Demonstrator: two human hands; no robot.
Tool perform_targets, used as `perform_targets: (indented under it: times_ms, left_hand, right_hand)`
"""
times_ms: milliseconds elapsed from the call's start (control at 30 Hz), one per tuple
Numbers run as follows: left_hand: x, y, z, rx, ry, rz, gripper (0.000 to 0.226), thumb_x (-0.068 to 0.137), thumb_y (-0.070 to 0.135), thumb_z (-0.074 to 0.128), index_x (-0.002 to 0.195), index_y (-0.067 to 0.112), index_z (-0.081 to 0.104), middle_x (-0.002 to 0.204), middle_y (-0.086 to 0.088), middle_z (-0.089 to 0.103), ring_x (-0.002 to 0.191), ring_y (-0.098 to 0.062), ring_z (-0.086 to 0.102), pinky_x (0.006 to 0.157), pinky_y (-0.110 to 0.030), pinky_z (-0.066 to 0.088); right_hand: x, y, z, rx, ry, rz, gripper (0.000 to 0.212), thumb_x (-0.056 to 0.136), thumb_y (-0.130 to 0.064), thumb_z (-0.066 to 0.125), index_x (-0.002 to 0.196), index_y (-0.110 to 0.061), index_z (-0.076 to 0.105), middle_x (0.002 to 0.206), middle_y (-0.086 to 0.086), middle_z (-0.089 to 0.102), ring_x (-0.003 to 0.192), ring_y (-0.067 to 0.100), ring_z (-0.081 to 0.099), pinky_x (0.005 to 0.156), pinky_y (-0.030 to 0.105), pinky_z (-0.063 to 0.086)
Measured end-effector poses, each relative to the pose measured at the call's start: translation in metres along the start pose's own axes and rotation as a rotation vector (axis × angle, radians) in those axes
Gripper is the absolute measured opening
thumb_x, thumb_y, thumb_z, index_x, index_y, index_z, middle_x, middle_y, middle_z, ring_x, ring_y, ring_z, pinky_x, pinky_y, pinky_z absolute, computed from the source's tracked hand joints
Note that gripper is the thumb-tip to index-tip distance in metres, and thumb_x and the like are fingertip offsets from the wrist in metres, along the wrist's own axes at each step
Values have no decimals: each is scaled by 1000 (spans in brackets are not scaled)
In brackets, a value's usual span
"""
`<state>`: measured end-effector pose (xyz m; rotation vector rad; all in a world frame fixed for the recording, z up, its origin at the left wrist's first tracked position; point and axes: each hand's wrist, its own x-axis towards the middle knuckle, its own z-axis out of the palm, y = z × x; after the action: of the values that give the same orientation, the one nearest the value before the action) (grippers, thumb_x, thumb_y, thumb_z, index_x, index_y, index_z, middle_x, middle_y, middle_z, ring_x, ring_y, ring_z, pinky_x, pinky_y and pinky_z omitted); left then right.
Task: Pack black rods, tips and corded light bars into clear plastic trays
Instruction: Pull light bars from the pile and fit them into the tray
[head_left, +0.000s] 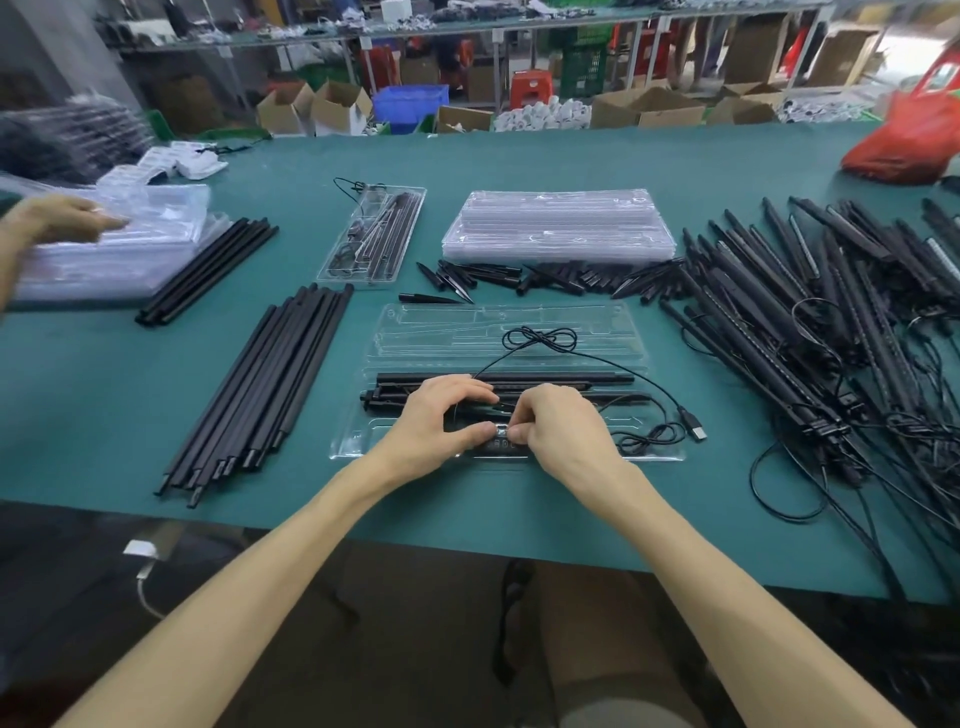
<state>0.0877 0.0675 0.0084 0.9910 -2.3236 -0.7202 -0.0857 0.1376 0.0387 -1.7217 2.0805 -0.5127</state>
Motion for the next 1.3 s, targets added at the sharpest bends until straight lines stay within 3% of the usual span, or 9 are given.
perform_targets:
  times_ms: [300, 467, 633, 733, 867, 1000, 1100, 1300]
  left_hand:
    - [2, 0, 1, 13, 0, 17, 37, 88, 22, 77, 122, 11, 69, 134, 1, 63, 135, -17, 45, 116, -36, 27]
    - [4, -3, 2, 48, -1, 14, 37, 88, 24, 77, 123, 13, 68, 133, 2, 63, 133, -19, 47, 115, -42, 28]
    - [4, -3, 2, 61, -22, 22, 37, 90, 25, 75, 124, 14, 67, 133, 3, 62, 133, -19, 46, 115, -42, 29]
    - [3, -1, 1, 96, -38, 26, 37, 91, 27, 74, 125, 15, 66, 133, 3, 61, 133, -19, 46, 115, -44, 29]
    - [4, 5, -3, 174, -81, 30, 37, 92, 31, 72, 126, 18, 65, 134, 4, 60, 133, -19, 45, 115, -43, 29]
    - [12, 14, -6, 286, -117, -5, 36, 91, 36, 72, 125, 27, 63, 136, 9, 56, 136, -15, 39, 118, -38, 19]
    - [17, 20, -5, 310, -111, 18, 37, 90, 34, 72, 126, 31, 63, 136, 11, 53, 134, -13, 36, 111, -30, 14]
    - [25, 37, 15, 299, -190, 119, 35, 97, 37, 64, 131, 30, 64, 131, 10, 56, 126, -13, 44, 109, -34, 22]
  right_hand:
    - [18, -16, -8, -227, -104, 45, 33, 85, -23, 74, 115, -12, 64, 115, 12, 67, 107, 33, 64, 81, 35, 47]
    - [23, -22, -3, -321, -110, 23, 33, 91, -16, 64, 123, -10, 55, 127, 13, 61, 116, 35, 60, 79, 35, 39]
    - [17, -17, -6, -279, -112, 12, 37, 90, -26, 71, 121, -10, 58, 123, 12, 63, 114, 34, 61, 81, 35, 40]
    - [8, -15, -9, -202, -84, -11, 36, 90, -27, 72, 117, -9, 58, 118, 12, 64, 111, 34, 61, 81, 35, 41]
    - [-13, 3, -13, 22, -9, -87, 15, 90, -22, 71, 99, -16, 62, 104, 3, 65, 104, 25, 57, 87, 38, 45]
    - [-32, 41, -32, 51, 238, -128, 6, 92, -20, 69, 96, -18, 65, 97, -2, 63, 99, 20, 54, 86, 35, 44]
    - [-37, 74, -55, -77, 284, -31, 25, 90, -31, 73, 110, -19, 67, 107, 2, 65, 107, 25, 49, 93, 39, 44]
    - [-44, 102, -70, -281, 60, 103, 65, 86, -54, 70, 143, -32, 48, 133, 4, 52, 124, 30, 38, 102, 41, 31]
